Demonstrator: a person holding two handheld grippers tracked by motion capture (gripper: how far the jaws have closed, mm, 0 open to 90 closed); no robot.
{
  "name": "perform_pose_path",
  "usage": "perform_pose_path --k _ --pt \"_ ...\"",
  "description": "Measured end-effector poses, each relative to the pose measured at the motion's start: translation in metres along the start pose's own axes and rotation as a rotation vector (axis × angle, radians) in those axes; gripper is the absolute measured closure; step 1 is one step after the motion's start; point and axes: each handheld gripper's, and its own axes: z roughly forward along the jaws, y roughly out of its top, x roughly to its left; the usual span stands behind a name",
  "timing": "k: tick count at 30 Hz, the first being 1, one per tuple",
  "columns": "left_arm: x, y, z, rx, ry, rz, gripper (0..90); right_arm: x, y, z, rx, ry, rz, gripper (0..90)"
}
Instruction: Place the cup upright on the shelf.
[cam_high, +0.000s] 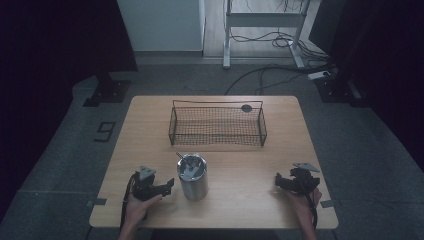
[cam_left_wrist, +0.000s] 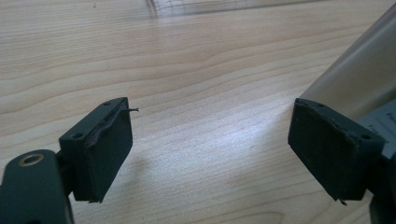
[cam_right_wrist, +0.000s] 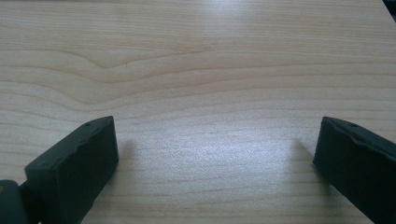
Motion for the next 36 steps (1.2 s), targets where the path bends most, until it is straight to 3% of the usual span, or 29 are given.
perform_pose_path --k 15,22,36 --pt "0.002 0.004 -0.012 -0.044 -0.003 -0.013 14.0 0.000 0.000 0.000 0.000 0.000 0.000 0.0" --pt "-0.004 0.012 -0.035 -0.118 -0.054 -0.013 13.3 0.000 0.000 0.000 0.000 0.000 0.000 0.0" --pt "-0.021 0.019 -0.053 -0.158 -0.132 0.017 10.8 0.000 0.000 0.000 0.000 -0.002 0.001 0.0"
